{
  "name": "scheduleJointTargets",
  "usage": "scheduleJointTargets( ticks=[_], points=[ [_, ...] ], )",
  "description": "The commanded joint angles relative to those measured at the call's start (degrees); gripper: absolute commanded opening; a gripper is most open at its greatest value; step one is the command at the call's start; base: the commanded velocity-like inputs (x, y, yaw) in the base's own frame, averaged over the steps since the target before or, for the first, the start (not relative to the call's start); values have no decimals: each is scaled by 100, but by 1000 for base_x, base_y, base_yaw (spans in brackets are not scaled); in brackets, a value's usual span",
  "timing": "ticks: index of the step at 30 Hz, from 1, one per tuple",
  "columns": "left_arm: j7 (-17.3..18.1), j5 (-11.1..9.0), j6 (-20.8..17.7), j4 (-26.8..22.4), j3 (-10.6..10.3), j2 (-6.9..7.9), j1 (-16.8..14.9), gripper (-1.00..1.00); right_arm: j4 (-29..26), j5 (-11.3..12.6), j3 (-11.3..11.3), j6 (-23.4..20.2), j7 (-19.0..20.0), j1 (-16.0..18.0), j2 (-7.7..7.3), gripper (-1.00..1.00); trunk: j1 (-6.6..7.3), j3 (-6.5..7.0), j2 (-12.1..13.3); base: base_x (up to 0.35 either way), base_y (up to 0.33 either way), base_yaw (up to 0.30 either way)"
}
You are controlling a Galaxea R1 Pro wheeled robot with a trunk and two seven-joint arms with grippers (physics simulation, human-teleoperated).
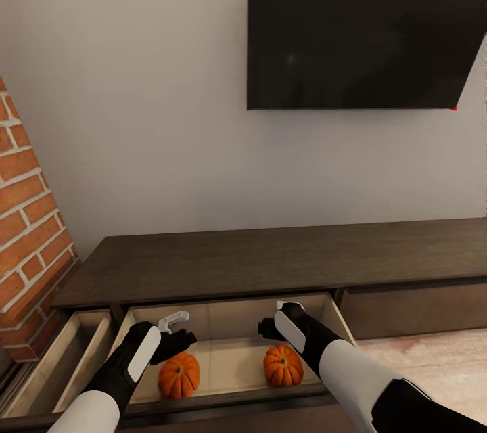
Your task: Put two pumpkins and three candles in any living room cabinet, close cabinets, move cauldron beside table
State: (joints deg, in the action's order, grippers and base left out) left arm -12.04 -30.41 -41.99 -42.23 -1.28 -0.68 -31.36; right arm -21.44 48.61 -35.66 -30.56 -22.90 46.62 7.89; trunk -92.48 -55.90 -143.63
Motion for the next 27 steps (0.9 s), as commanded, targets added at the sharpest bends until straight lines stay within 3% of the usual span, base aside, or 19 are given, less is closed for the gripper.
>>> scheduleJointTargets(
  ticks=[1,21,27],
  points=[
    [-50,-60,-17,-10,-12,2,-2,100,-9,60,-47,-8,-48,5,-4,100,3,17,-1,0,0,0],
    [-87,-91,-344,-346,-4,-6,-2,100,-9,61,-46,99,-22,5,-7,100,55,460,26,0,0,0],
    [-83,-96,-353,-347,-4,-5,-2,100,-9,61,-46,103,-22,5,-7,100,70,593,34,-124,0,0]
  ],
)
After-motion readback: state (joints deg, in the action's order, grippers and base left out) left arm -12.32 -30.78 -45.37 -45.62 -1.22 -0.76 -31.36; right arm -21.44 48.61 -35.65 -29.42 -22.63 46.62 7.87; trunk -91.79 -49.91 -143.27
